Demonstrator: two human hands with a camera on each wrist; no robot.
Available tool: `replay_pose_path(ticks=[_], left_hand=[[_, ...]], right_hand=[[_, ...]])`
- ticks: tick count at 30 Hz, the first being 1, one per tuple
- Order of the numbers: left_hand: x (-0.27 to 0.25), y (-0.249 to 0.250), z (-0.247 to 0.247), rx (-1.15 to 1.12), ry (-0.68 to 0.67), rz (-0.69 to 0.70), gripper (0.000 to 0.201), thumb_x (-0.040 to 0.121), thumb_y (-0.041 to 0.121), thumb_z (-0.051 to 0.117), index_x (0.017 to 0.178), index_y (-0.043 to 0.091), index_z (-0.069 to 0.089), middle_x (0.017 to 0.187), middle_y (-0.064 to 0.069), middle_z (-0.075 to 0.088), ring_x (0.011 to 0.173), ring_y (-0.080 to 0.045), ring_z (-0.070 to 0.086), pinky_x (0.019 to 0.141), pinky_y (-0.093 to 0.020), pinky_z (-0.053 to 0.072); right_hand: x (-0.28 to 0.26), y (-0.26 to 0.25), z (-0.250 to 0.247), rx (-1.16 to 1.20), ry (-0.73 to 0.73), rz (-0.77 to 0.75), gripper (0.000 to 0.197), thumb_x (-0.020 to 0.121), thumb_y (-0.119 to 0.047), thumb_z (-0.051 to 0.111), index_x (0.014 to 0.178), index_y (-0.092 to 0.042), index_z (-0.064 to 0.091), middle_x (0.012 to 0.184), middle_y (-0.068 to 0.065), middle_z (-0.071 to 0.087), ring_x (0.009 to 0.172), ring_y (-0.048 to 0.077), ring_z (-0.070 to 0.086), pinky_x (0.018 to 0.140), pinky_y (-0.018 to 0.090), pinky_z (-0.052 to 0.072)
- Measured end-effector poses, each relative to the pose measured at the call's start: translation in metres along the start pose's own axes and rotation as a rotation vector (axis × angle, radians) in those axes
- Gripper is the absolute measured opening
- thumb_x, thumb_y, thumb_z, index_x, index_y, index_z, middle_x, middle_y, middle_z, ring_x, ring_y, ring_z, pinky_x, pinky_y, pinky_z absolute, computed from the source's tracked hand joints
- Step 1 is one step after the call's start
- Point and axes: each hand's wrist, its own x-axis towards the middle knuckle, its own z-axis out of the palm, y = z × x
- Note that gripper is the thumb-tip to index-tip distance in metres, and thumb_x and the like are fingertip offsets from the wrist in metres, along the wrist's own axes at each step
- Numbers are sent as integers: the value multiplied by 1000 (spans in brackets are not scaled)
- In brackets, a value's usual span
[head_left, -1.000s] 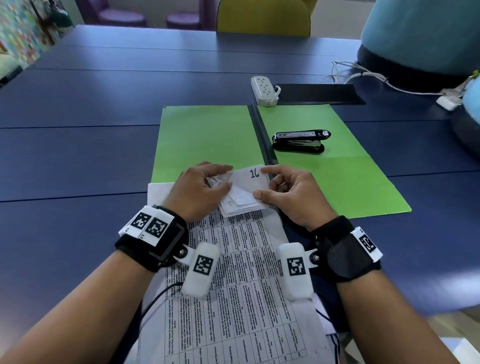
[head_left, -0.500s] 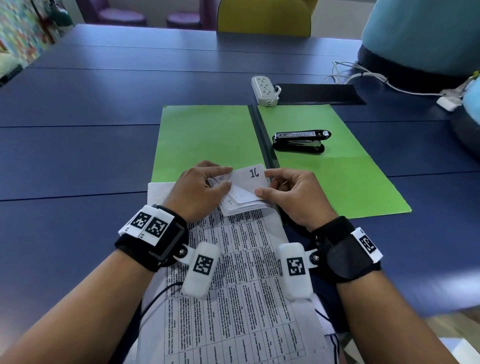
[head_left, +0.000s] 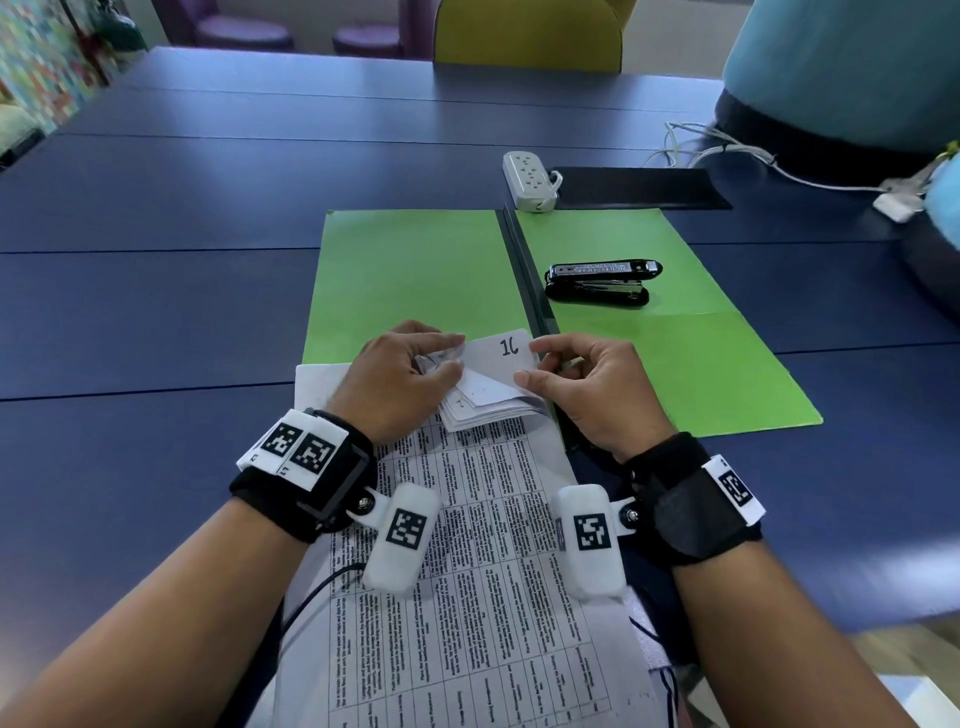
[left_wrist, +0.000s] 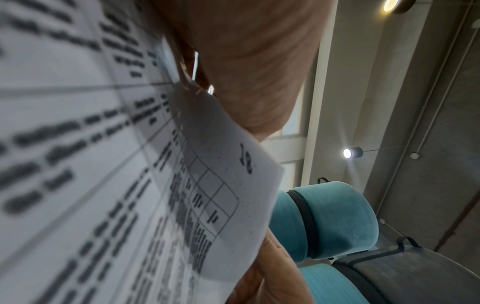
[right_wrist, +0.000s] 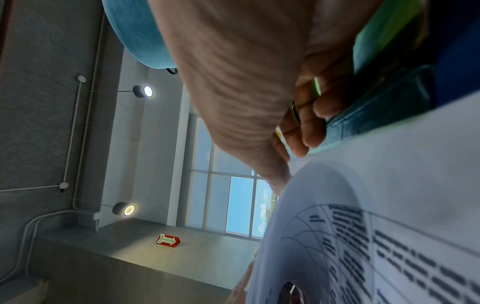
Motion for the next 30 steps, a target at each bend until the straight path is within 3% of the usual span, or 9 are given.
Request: replay_pose_path(ticks=[5, 8, 14, 18, 24, 30], left_hand=[[0, 1, 0, 3, -3, -1, 31, 96, 27, 62, 126, 24, 69, 106, 27, 53, 97, -4, 57, 88, -23, 42], [0, 0, 0, 0, -4, -1, 31, 96, 27, 62, 126, 24, 69, 108, 24, 55, 96, -2, 57, 85, -20, 41], [-1, 1, -1, -8, -9, -1, 30, 97, 28, 62, 126, 23, 69, 109, 24, 56, 99, -5, 58, 89, -22, 42], [-1, 2, -1, -5, -13, 3, 30, 97, 27, 62, 126, 23, 69, 112, 20, 57, 103, -7, 59, 90, -21, 41], [0, 0, -1, -19, -17, 5, 31, 96, 29, 62, 125, 25, 70, 119, 15, 60, 100, -7, 60, 89, -23, 45], [-1, -3, -2, -28, -18, 17, 28, 95, 29, 64, 122, 30, 71, 117, 17, 62, 101, -7, 62, 95, -30, 50]], right_hand=[[-1, 0, 0, -3, 13, 12, 26, 75, -15, 85, 98, -16, 74, 77, -4, 64, 57, 1, 51, 59, 14, 48], [-1, 0, -1, -12, 8, 17, 24, 75, -18, 85, 97, -15, 76, 80, -3, 67, 62, 2, 55, 64, 16, 51], [0, 0, 0, 11, 1, 25, 31, 76, -15, 84, 106, -12, 74, 80, -3, 65, 62, 5, 53, 62, 16, 50], [0, 0, -1, -14, 0, 25, 26, 76, -18, 85, 101, -15, 77, 84, 2, 70, 66, 6, 58, 67, 21, 54], [1, 1, -1, -25, -9, 16, 18, 76, -18, 84, 92, -14, 77, 74, -4, 67, 56, -3, 55, 59, 12, 46], [5, 1, -2, -133, -38, 54, 10, 78, -13, 83, 75, -16, 73, 62, -10, 65, 52, -2, 54, 54, 13, 45]])
